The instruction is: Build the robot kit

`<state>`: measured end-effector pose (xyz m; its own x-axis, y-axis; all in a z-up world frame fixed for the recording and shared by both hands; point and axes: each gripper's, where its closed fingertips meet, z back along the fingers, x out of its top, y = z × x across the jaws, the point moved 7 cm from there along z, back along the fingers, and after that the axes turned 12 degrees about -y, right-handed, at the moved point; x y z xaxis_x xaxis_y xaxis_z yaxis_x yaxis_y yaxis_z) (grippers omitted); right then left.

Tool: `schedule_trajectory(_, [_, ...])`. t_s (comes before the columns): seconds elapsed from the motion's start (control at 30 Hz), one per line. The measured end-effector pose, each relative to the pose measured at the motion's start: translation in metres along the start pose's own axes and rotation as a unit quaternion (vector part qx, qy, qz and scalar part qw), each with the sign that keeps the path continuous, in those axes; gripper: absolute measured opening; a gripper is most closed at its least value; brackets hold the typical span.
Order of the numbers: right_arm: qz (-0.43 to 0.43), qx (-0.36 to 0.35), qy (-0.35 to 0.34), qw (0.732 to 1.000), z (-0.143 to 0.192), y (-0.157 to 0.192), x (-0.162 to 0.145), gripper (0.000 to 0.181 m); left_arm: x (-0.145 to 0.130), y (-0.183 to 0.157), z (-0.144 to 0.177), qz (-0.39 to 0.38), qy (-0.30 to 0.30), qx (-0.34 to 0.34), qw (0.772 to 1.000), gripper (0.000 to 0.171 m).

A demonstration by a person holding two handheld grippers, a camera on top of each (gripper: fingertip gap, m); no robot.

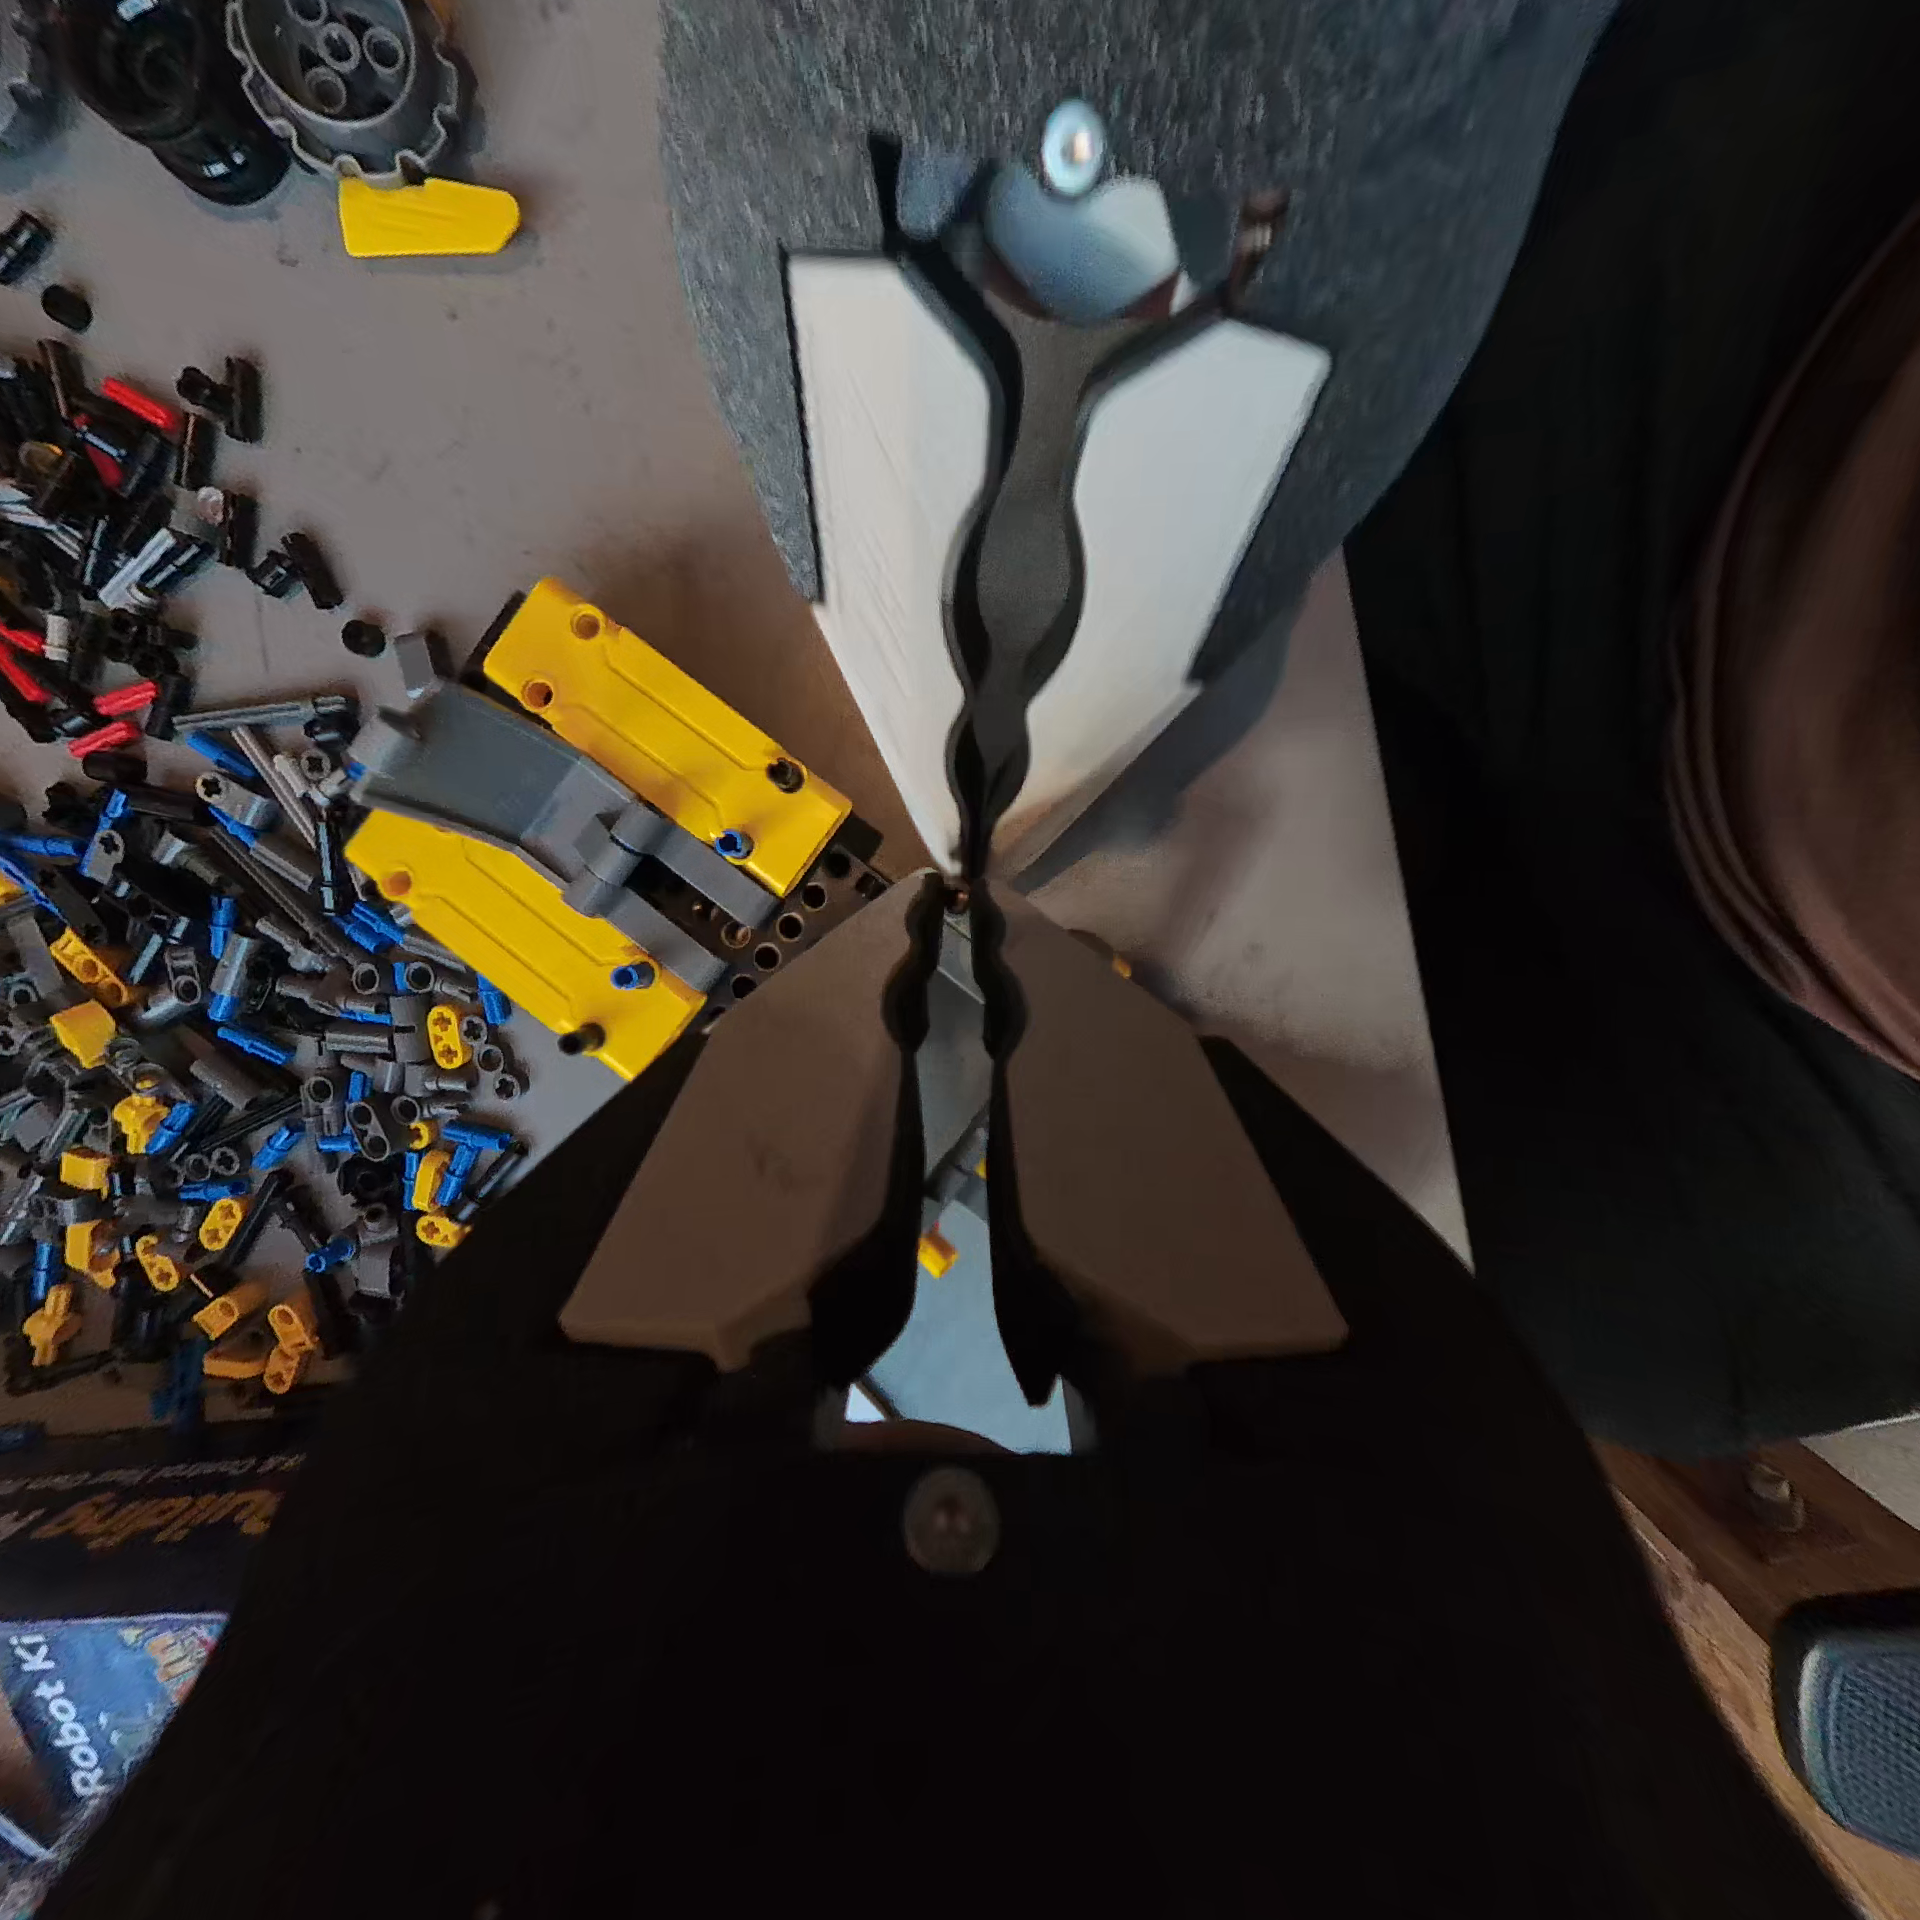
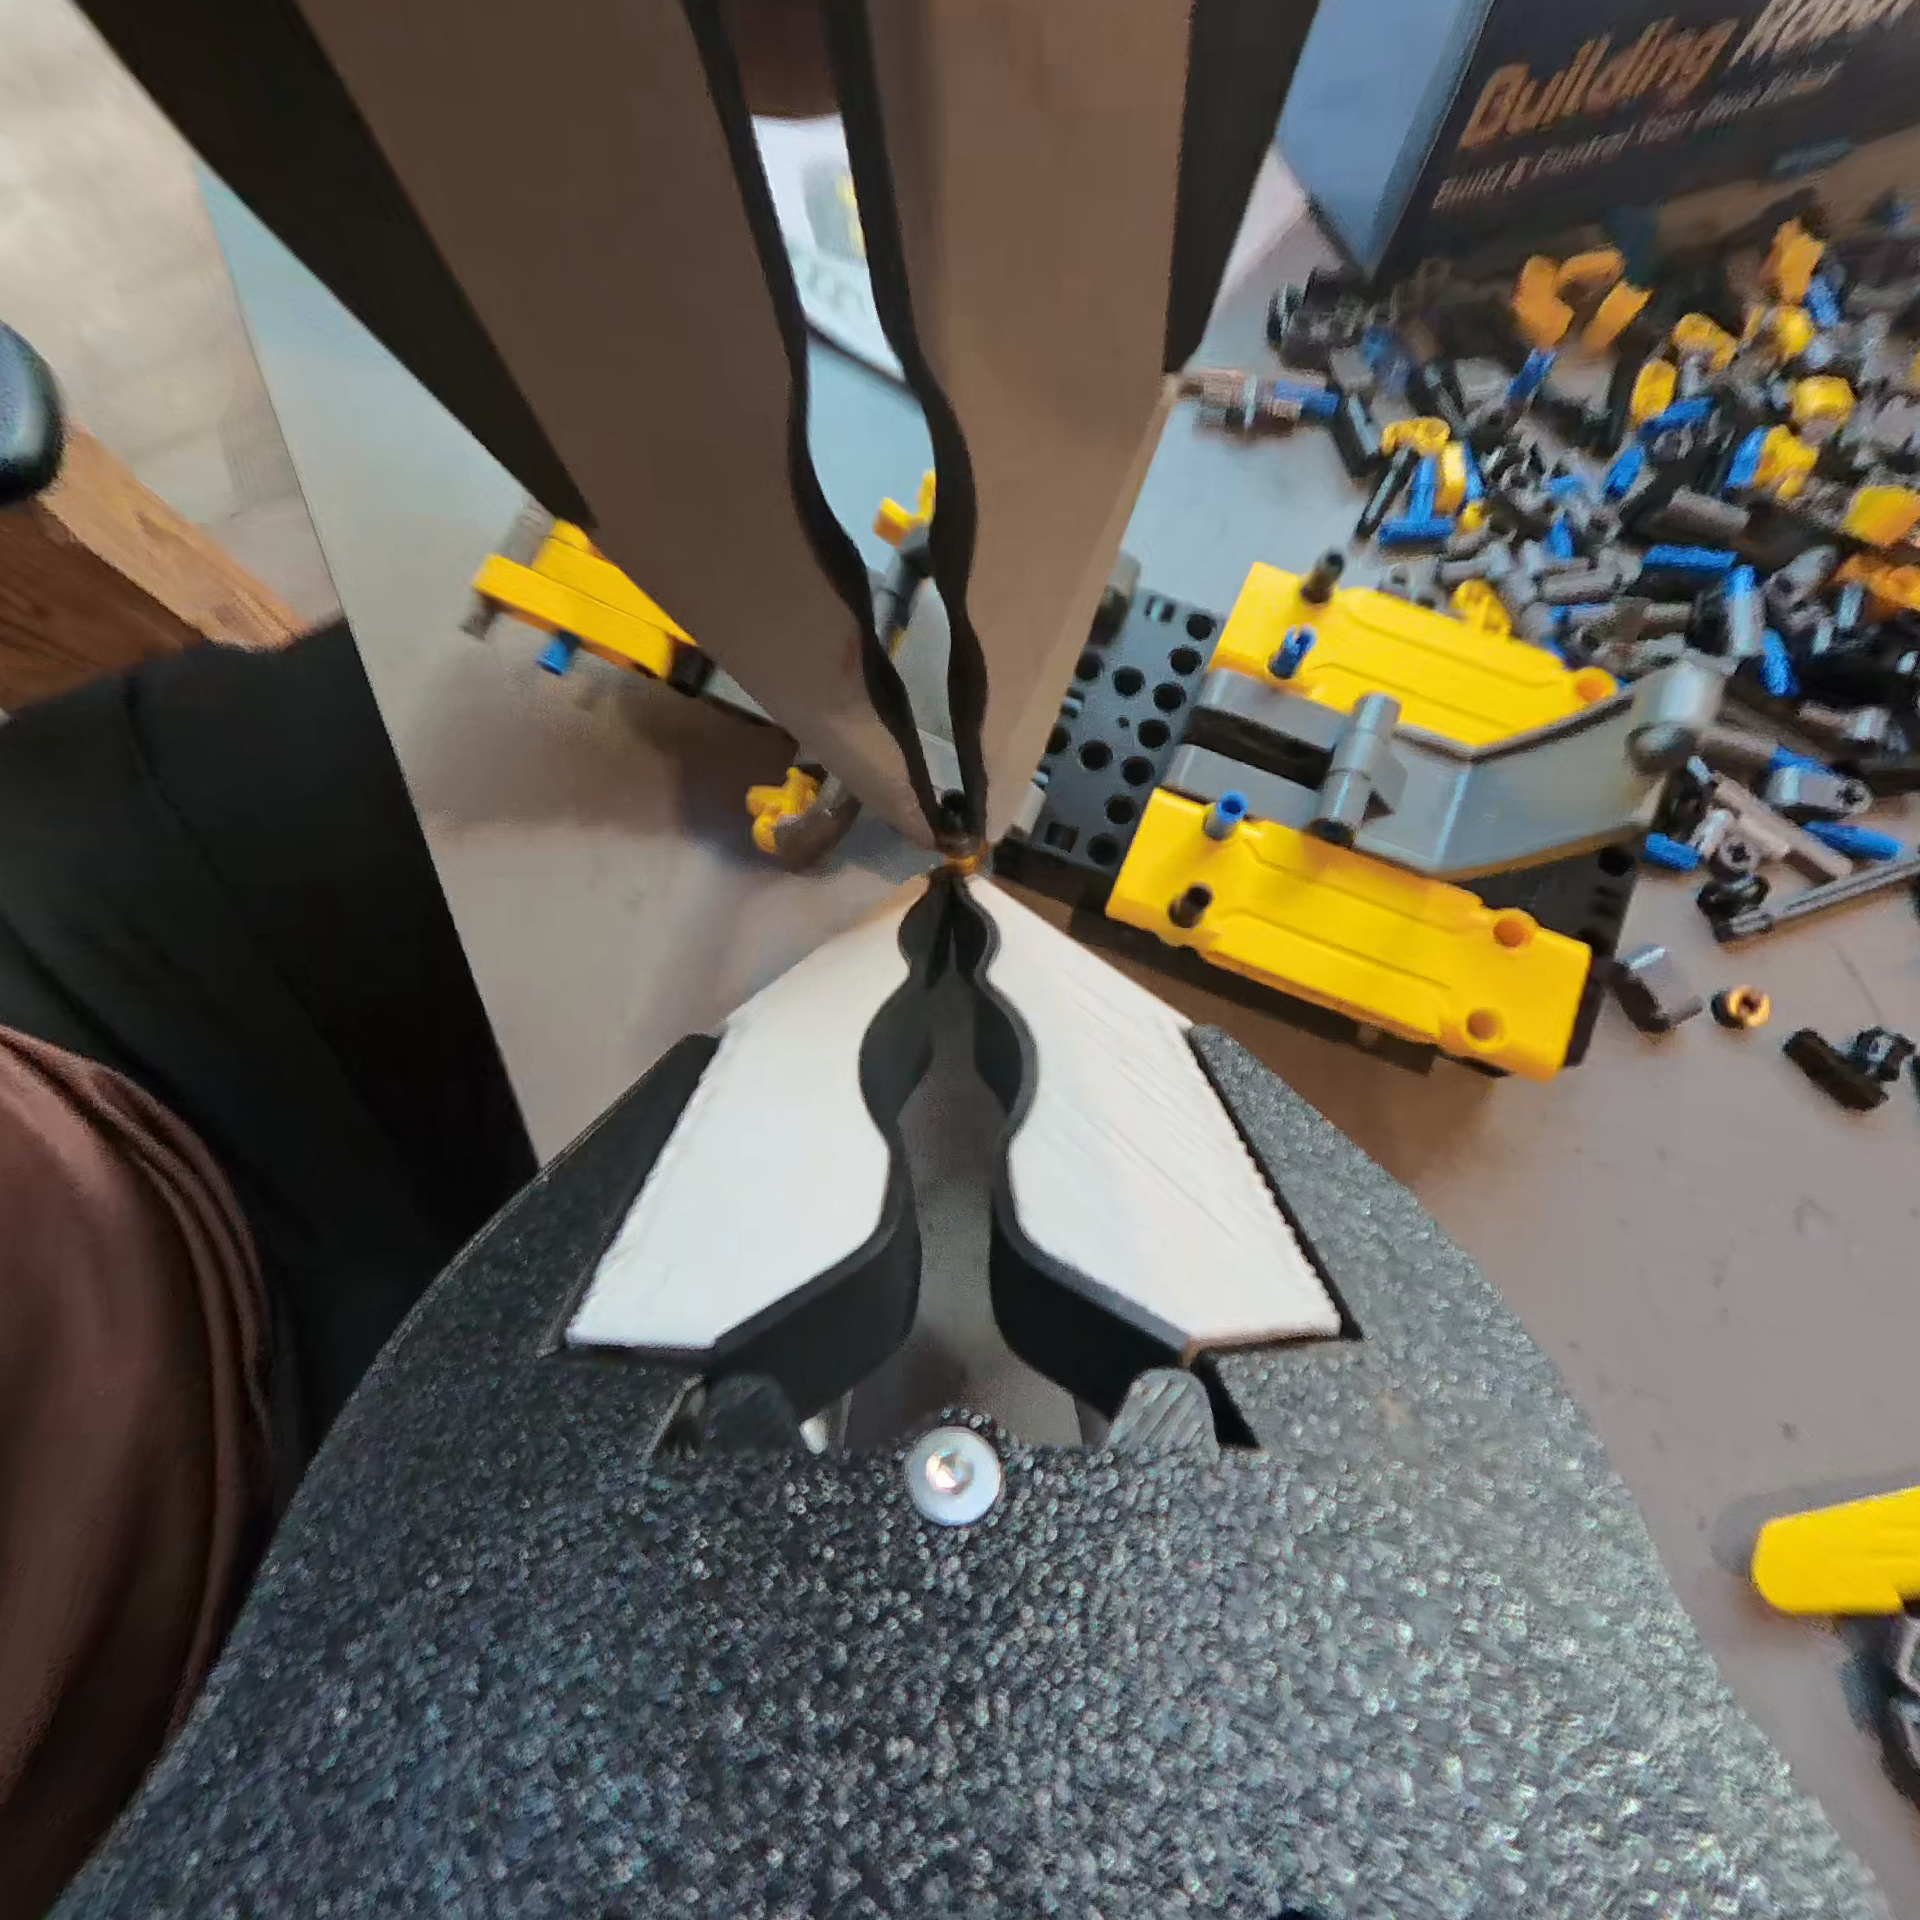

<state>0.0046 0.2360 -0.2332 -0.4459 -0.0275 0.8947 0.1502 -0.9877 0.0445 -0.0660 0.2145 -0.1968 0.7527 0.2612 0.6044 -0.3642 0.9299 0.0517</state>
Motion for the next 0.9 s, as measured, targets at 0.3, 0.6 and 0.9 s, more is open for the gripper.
schedule_trajectory(0.3, [-0.027,-0.013,0.012,0.999,0.018,-0.014,-0.009,0.0,0.002,-0.008,0.01,0.01,-0.014,0.05,0.999,0.019])
schedule_trajectory(0.6, [0.206,-0.076,-0.031,0.975,0.025,0.002,-0.002,0.028,-0.019,-0.018,0.011,0.198,-0.07,0.174,0.962,0.027])
schedule_trajectory(0.9, [0.512,-0.126,-0.047,0.849,0.01,0.009,-0.013,0.041,-0.031,-0.016,0.004,0.255,-0.129,0.144,0.947,0.012])
